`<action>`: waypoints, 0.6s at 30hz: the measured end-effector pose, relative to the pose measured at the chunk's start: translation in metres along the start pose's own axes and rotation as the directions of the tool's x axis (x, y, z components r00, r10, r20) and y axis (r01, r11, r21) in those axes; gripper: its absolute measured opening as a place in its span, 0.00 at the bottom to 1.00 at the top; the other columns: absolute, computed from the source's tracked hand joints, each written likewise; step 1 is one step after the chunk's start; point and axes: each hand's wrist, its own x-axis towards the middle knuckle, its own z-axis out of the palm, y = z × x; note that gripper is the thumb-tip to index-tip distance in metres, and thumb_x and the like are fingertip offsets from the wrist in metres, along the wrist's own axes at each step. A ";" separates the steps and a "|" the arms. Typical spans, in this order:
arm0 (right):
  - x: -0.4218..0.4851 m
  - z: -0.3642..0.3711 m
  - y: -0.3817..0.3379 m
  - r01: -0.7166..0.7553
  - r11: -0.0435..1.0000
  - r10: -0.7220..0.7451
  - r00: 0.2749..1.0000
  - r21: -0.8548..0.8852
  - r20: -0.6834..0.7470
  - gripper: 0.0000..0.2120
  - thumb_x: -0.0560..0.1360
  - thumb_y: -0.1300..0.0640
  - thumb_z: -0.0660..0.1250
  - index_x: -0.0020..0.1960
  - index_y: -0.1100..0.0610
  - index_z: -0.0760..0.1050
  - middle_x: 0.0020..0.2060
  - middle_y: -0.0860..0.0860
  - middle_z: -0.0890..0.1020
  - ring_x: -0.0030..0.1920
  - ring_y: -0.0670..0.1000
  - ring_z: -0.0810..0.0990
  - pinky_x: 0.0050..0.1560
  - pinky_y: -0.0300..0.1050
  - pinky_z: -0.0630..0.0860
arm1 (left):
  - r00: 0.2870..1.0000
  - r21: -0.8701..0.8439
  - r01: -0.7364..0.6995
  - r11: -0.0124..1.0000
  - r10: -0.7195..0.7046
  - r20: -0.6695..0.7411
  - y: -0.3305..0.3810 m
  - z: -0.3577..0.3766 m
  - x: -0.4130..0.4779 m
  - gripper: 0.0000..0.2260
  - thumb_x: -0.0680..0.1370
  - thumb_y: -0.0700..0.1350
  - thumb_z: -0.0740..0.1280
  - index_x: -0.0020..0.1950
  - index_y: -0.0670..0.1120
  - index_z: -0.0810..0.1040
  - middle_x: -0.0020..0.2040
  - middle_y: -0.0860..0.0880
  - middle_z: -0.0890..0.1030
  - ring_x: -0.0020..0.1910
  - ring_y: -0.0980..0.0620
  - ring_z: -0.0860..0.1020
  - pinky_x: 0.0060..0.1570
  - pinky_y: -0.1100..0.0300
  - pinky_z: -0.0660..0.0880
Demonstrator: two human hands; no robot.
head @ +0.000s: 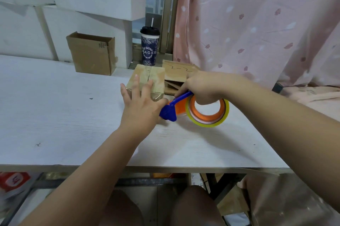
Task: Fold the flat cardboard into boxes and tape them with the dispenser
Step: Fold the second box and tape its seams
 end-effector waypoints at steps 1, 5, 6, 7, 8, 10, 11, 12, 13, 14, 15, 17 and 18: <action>-0.001 0.002 0.004 -0.010 0.999 0.009 1.000 0.043 0.022 0.29 0.72 0.67 0.60 0.67 0.42 0.73 0.44 0.48 0.78 0.43 0.51 0.75 0.35 0.40 0.70 | 1.000 -0.003 -0.007 1.000 0.007 -0.002 -0.002 0.000 0.000 0.20 0.74 0.58 0.66 0.65 0.60 0.69 0.76 0.40 0.50 0.72 0.32 0.39 0.65 0.30 0.41; -0.010 0.009 0.026 -0.056 0.961 0.025 0.993 0.270 0.117 0.26 0.69 0.69 0.59 0.59 0.44 0.77 0.36 0.48 0.77 0.34 0.51 0.71 0.33 0.44 0.69 | 1.000 -0.059 -0.001 0.998 0.001 0.001 -0.004 -0.004 -0.001 0.21 0.74 0.65 0.59 0.64 0.59 0.72 0.76 0.41 0.51 0.74 0.35 0.41 0.66 0.31 0.42; -0.012 0.014 0.029 -0.052 0.948 0.017 0.993 0.314 0.115 0.24 0.69 0.69 0.59 0.54 0.45 0.77 0.34 0.48 0.76 0.34 0.51 0.70 0.34 0.45 0.68 | 1.000 -0.080 0.008 0.997 -0.007 0.008 -0.004 -0.006 -0.002 0.23 0.73 0.67 0.56 0.64 0.58 0.72 0.76 0.42 0.52 0.74 0.36 0.41 0.67 0.32 0.42; -0.014 0.020 0.031 -0.044 0.935 0.004 0.993 0.351 0.115 0.21 0.68 0.70 0.59 0.48 0.45 0.76 0.33 0.48 0.74 0.34 0.51 0.69 0.35 0.45 0.68 | 1.000 -0.098 0.017 0.995 -0.015 0.022 -0.003 -0.007 -0.003 0.26 0.71 0.68 0.54 0.63 0.59 0.73 0.77 0.42 0.51 0.74 0.37 0.41 0.67 0.32 0.41; -0.015 0.026 0.031 -0.041 0.923 -0.005 0.993 0.382 0.118 0.19 0.68 0.70 0.60 0.43 0.45 0.74 0.32 0.47 0.73 0.35 0.51 0.69 0.36 0.44 0.67 | 0.999 -0.109 0.023 0.994 -0.019 0.041 -0.003 -0.010 -0.003 0.27 0.70 0.69 0.54 0.64 0.60 0.73 0.77 0.43 0.51 0.75 0.37 0.41 0.67 0.32 0.41; -0.016 0.035 0.030 -0.041 0.904 -0.014 0.992 0.425 0.125 0.18 0.69 0.70 0.59 0.39 0.46 0.71 0.33 0.46 0.74 0.36 0.49 0.69 0.37 0.42 0.68 | 0.995 -0.114 0.026 0.993 -0.015 0.094 -0.005 -0.015 -0.002 0.27 0.69 0.71 0.57 0.64 0.62 0.72 0.77 0.44 0.50 0.75 0.39 0.41 0.67 0.33 0.40; -0.016 0.039 0.030 -0.037 0.897 -0.023 0.991 0.441 0.131 0.18 0.70 0.69 0.59 0.39 0.45 0.71 0.35 0.46 0.75 0.37 0.49 0.70 0.38 0.42 0.69 | 0.992 -0.114 0.024 0.993 -0.009 0.128 -0.006 -0.017 -0.001 0.27 0.68 0.71 0.59 0.64 0.63 0.72 0.77 0.45 0.49 0.75 0.39 0.41 0.67 0.33 0.40; -0.016 0.043 0.030 -0.035 0.885 -0.034 0.990 0.464 0.140 0.17 0.71 0.69 0.58 0.39 0.45 0.71 0.36 0.46 0.75 0.37 0.48 0.71 0.39 0.43 0.70 | 0.987 -0.116 0.023 0.993 -0.004 0.161 -0.006 -0.020 0.000 0.27 0.68 0.72 0.60 0.63 0.64 0.72 0.77 0.45 0.48 0.75 0.39 0.41 0.68 0.33 0.40; -0.015 0.047 0.030 -0.038 0.864 -0.045 0.987 0.502 0.152 0.17 0.72 0.68 0.58 0.38 0.46 0.71 0.35 0.46 0.75 0.37 0.48 0.71 0.39 0.43 0.70 | 0.982 -0.123 0.022 0.992 0.002 0.191 -0.007 -0.022 0.000 0.27 0.67 0.72 0.61 0.63 0.64 0.72 0.77 0.46 0.47 0.75 0.39 0.41 0.68 0.33 0.41; -0.015 0.051 0.031 -0.048 0.838 -0.054 0.984 0.544 0.170 0.17 0.72 0.68 0.59 0.37 0.46 0.72 0.34 0.45 0.75 0.36 0.48 0.71 0.38 0.43 0.70 | 0.977 -0.133 0.022 0.991 0.008 0.215 -0.008 -0.025 0.001 0.27 0.66 0.72 0.62 0.62 0.65 0.73 0.77 0.46 0.47 0.75 0.39 0.41 0.68 0.33 0.41; -0.015 0.056 0.031 -0.065 0.812 -0.062 0.978 0.580 0.197 0.16 0.71 0.68 0.60 0.38 0.47 0.73 0.33 0.45 0.75 0.35 0.47 0.71 0.37 0.43 0.70 | 0.972 -0.151 0.022 0.988 0.014 0.236 -0.009 -0.028 0.001 0.27 0.65 0.72 0.63 0.61 0.64 0.74 0.78 0.47 0.47 0.75 0.40 0.41 0.68 0.34 0.41; -0.015 0.065 0.032 -0.102 0.758 -0.082 0.965 0.644 0.249 0.15 0.70 0.70 0.61 0.44 0.51 0.77 0.34 0.46 0.77 0.35 0.47 0.74 0.37 0.43 0.71 | 0.960 -0.214 0.033 0.976 0.028 0.277 -0.012 -0.033 0.002 0.26 0.63 0.72 0.64 0.56 0.64 0.78 0.78 0.48 0.47 0.75 0.41 0.40 0.69 0.35 0.40; -0.016 0.069 0.033 -0.122 0.724 -0.090 0.959 0.679 0.268 0.15 0.70 0.71 0.61 0.46 0.54 0.78 0.34 0.47 0.78 0.34 0.46 0.75 0.37 0.44 0.72 | 0.955 -0.257 0.045 0.965 0.034 0.294 -0.013 -0.035 0.002 0.25 0.61 0.72 0.64 0.54 0.64 0.79 0.78 0.48 0.47 0.75 0.43 0.40 0.69 0.36 0.39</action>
